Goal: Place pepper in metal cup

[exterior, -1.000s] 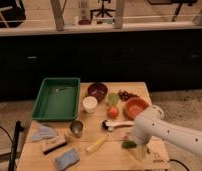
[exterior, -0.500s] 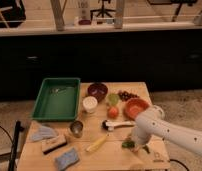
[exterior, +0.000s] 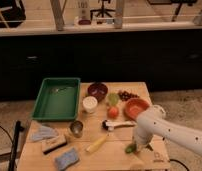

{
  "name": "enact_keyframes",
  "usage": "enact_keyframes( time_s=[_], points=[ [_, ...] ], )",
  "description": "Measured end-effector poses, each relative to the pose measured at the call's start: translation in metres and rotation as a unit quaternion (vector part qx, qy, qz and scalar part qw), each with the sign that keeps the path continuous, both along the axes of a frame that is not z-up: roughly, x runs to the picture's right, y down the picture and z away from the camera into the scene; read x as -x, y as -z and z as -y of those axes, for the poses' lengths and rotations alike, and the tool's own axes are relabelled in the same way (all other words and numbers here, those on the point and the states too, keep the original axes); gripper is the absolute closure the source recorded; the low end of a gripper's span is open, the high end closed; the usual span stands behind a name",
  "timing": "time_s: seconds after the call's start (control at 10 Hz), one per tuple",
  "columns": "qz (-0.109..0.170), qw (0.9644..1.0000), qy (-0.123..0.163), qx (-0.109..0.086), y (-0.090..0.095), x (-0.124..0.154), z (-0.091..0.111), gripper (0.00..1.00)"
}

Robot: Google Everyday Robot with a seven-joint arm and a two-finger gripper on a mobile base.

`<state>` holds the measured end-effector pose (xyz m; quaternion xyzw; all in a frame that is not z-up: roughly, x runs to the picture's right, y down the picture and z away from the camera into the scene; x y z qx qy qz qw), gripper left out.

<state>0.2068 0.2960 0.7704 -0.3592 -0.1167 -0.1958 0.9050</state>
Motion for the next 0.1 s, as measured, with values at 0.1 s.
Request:
enact_keyframes(
  time_s=[0.1],
  points=[
    [0.02,0.9995,0.024,-0.005,0.0031,0.0032,0.0128,1.0]
  ],
)
